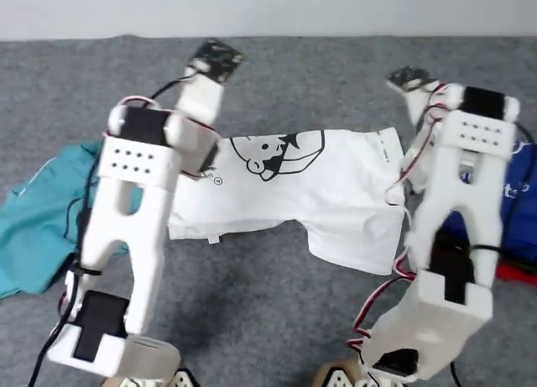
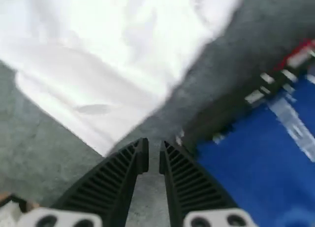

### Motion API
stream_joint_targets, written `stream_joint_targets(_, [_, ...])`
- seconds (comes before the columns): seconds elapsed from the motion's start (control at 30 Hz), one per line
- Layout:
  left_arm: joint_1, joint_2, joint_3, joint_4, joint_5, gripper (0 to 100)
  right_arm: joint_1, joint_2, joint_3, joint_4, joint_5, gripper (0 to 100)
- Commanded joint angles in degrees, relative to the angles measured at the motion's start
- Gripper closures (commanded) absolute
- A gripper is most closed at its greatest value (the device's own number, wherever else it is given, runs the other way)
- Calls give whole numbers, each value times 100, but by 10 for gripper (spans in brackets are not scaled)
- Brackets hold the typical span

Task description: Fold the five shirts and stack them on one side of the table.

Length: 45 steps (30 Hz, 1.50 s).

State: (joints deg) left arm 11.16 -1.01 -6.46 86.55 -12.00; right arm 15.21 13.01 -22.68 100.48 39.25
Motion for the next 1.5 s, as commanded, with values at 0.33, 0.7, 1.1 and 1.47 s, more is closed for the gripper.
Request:
stream_joint_targets(0.33, [2145, 1213, -875, -1020, -290, 904, 2615, -1859, -308, 224, -132, 946])
stream_joint_targets(0.7, [3218, 3692, -3275, -510, -299, 848, 3319, -2580, -141, 242, -149, 945])
stream_joint_targets(1.1, [3305, 5969, -6079, 949, -308, 833, 3292, -3714, 1451, 224, -132, 945])
stream_joint_targets(1.47, [2840, 6936, -7574, 668, -316, 834, 3301, -4031, 1793, 224, -114, 945])
